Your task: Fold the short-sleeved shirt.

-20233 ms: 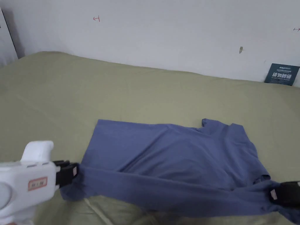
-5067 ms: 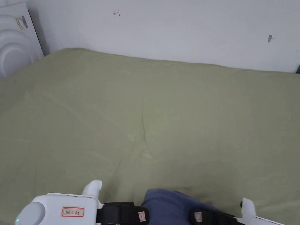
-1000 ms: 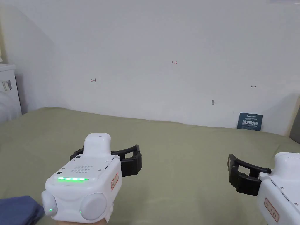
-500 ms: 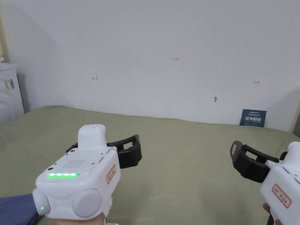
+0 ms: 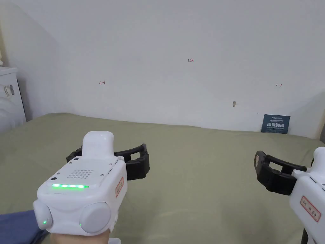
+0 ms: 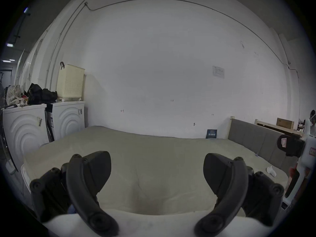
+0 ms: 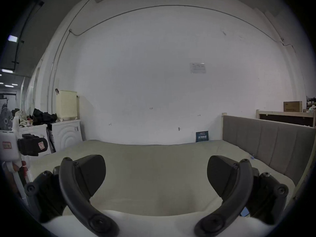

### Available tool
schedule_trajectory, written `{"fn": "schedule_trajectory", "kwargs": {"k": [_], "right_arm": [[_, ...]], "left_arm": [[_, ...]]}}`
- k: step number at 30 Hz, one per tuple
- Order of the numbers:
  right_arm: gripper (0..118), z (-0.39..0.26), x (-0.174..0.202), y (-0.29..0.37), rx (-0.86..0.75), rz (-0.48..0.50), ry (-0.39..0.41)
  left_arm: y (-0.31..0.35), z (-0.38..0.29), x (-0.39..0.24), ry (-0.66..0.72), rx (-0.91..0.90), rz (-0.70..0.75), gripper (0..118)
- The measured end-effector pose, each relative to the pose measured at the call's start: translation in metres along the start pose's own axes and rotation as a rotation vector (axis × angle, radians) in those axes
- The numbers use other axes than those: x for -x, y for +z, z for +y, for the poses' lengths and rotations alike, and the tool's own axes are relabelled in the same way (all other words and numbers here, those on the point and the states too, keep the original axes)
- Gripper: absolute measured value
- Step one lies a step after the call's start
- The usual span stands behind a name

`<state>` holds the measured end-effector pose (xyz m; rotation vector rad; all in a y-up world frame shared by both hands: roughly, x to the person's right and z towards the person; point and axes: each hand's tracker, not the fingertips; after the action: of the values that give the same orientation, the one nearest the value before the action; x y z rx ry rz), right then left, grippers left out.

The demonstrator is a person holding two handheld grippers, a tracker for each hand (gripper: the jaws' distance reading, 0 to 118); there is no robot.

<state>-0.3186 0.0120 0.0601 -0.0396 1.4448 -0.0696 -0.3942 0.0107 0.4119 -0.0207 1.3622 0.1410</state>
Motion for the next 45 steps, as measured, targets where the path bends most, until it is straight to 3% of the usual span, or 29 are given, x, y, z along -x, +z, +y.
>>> {"fn": "schedule_trajectory", "kwargs": {"k": [6, 12, 18, 22, 25, 30, 33, 37, 45], "right_arm": [[116, -0.003, -0.011, 0.000, -0.001, 0.013, -0.057], [116, -0.012, -0.013, -0.008, 0.024, -0.106, -0.017], [116, -0.020, -0.014, -0.016, 0.022, -0.134, -0.079], [116, -0.020, -0.016, -0.021, 0.082, -0.049, -0.155], [116, -0.020, -0.017, -0.022, 0.077, -0.034, -0.132], [116, -0.012, -0.011, -0.026, 0.140, -0.098, -0.038], [116, -0.006, -0.011, -0.020, 0.158, 0.006, -0.041], [116, -0.001, -0.011, -0.019, 0.145, 0.024, -0.038], [116, 0.013, 0.000, -0.025, 0.166, -0.096, 0.038]], "left_arm": [[-0.005, -0.002, 0.008, 0.005, 0.011, 0.014, 113], [-0.010, -0.003, 0.013, 0.006, 0.009, 0.024, 113], [-0.017, -0.007, 0.012, 0.021, 0.019, 0.034, 113], [-0.021, -0.012, 0.010, 0.025, 0.035, 0.020, 113], [-0.023, -0.013, 0.009, 0.009, 0.043, 0.020, 113], [-0.026, -0.014, 0.013, 0.016, 0.043, 0.020, 113], [-0.025, -0.012, 0.013, 0.001, 0.064, 0.016, 113], [-0.023, -0.009, 0.013, -0.019, 0.057, 0.019, 113], [-0.025, -0.001, 0.009, -0.015, 0.069, 0.006, 113]]}}
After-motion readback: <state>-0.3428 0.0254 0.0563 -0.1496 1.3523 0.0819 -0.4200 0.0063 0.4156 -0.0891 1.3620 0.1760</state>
